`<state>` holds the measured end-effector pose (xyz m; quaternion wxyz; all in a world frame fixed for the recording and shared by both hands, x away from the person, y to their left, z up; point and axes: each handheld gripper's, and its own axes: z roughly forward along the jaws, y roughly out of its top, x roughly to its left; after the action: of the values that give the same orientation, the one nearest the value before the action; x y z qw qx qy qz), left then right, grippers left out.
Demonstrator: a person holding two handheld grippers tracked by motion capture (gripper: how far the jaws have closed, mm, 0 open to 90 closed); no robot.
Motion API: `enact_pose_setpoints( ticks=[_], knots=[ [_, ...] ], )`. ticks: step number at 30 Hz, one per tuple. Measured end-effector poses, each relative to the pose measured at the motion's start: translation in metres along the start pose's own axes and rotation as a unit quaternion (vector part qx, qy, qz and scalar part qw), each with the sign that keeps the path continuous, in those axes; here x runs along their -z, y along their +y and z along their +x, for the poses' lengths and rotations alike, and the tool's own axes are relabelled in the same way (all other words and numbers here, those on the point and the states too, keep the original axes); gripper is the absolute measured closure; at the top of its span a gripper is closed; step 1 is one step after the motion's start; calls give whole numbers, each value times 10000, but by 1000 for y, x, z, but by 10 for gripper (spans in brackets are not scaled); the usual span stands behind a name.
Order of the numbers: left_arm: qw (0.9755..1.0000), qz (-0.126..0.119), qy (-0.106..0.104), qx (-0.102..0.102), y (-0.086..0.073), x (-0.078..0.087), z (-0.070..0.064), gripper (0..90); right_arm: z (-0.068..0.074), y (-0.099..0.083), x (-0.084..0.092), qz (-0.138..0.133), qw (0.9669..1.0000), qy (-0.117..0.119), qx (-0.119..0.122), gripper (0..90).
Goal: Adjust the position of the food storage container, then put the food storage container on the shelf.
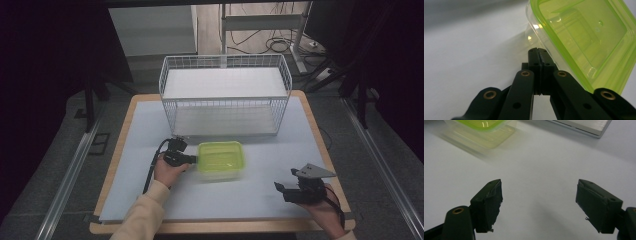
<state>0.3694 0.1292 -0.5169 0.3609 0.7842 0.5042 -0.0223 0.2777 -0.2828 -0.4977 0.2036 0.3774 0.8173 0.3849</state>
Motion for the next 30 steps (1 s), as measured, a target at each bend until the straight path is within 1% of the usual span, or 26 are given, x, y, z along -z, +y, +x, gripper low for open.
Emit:
enact_pose_setpoints(
  ticks=[2,3,6,9,10,11,12,14,15,16,17,18,20,22,23,25,26,27,28,30],
  knots=[
    [10000,-14,-30,-6,2,-3,-4,895,0,0,0,-8,10000,-2,2,218],
    [10000,24,-50,-56,3,-5,-6,895,0,0,0,-9,10000,-3,1,219],
    [9999,57,-59,-109,4,-8,-10,895,0,0,0,-3,10000,-2,-3,218],
    [9999,47,-29,-110,3,-8,-10,895,-1,0,1,-12,10000,-14,-7,218],
    [9999,30,20,-111,2,-6,-9,895,-1,0,2,-28,10000,-12,-14,218],
    [10000,-39,40,-30,2,-4,-8,895,-1,0,2,-34,10000,-11,-21,218],
    [10000,-80,16,4,1,0,-5,895,-1,0,2,-49,10000,-14,-30,218],
    [9999,-156,49,19,-2,7,-2,895,-2,0,3,-132,9998,28,-115,218],
    [9997,-230,65,22,-4,12,0,895,-2,1,3,-155,9996,57,-209,218],
    [9996,-270,60,38,-6,16,0,895,-1,2,3,-172,9996,83,-223,216],
    [9995,-295,55,-39,-9,21,1,893,0,3,3,-191,9996,77,-210,213],
    [9994,-348,55,-49,-11,24,1,888,0,4,3,-216,9995,96,-210,210],
    [9988,-470,26,-93,-17,32,-1,873,1,6,2,-277,9991,206,-235,208],
    [9977,-659,-123,-52,-24,39,-3,863,1,8,0,-325,9987,307,-263,206],
    [9975,-684,-165,-50,-25,40,-3,853,1,10,-1,-328,9984,355,-295,204],
    [9973,-684,-233,-89,-27,45,-5,809,0,12,-4,-353,9979,415,-345,203],
    [9970,-734,-232,-105,-28,47,-6,762,0,14,-5,-343,9977,442,-386,206],
    [9965,-793,-239,-103,-29,50,-8,673,-1,16,-5,-336,9973,480,-439,212],
    [9964,-800,-255,-107,-30,52,-8,592,-3,18,-6,-329,9965,541,-543,216],
    [9959,-847,-312,-93,-32,56,-10,517,-6,21,-7,-329,9952,626,-684,222]
  ],
)
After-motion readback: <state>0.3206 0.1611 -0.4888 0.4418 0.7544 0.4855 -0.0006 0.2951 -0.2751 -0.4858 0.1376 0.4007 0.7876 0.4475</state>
